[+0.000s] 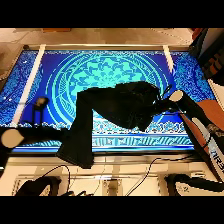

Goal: Fold the clothes and pants, and hang the long-sleeved shirts on hangers.

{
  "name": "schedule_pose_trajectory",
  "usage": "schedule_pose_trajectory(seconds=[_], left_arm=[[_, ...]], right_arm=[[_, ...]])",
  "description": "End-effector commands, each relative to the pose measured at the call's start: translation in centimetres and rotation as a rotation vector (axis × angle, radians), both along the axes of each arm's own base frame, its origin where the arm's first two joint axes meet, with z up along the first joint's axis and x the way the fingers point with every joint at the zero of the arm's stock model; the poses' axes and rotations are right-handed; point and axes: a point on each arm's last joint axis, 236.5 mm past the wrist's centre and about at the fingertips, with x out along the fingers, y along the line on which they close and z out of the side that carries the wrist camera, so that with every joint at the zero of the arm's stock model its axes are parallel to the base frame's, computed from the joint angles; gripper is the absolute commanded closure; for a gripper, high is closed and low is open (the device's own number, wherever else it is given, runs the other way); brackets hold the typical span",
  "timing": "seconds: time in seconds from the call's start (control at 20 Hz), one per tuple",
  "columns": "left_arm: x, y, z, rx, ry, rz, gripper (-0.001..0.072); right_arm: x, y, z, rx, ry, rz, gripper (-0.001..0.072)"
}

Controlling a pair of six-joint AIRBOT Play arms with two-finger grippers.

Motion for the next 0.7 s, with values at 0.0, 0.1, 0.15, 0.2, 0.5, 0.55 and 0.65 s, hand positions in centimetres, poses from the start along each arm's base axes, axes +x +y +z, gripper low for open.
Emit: schedule_pose_trajectory(seconds=[0.0, 0.1, 0.15, 0.2, 0.5, 0.55, 0.65], left_arm=[[-5.8, -4.1, -4.3, -0.214, 0.283, 0.050, -0.0007], [-7.2, -4.9, -5.7, -0.244, 0.339, 0.052, -0.0005], [-7.9, -5.1, -6.2, -0.237, 0.352, 0.029, -0.0004], [-8.4, -5.4, -6.4, -0.229, 0.347, -0.008, -0.0004], [-9.7, -8.8, -8.2, -0.127, 0.247, -0.247, 0.0004], [-10.3, -9.0, -9.2, -0.089, 0.259, -0.275, 0.0010], [-11.2, -8.6, -11.4, 0.019, 0.299, -0.302, 0.0011]], right_arm=[[0.4, 0.0, 0.6, -0.007, -0.018, 0.010, 0.0678], [0.4, -0.1, 0.6, -0.007, -0.019, 0.010, 0.0678], [0.4, -0.1, 0.6, -0.008, -0.019, 0.011, 0.0678], [0.4, -0.1, 0.6, -0.008, -0.020, 0.011, 0.0678], [0.5, -0.1, 0.6, -0.010, -0.024, 0.009, 0.0678], [0.5, -0.1, 0.6, -0.012, -0.027, 0.014, 0.0678], [0.5, -0.5, 0.4, -0.031, -0.029, 0.021, 0.0678]])
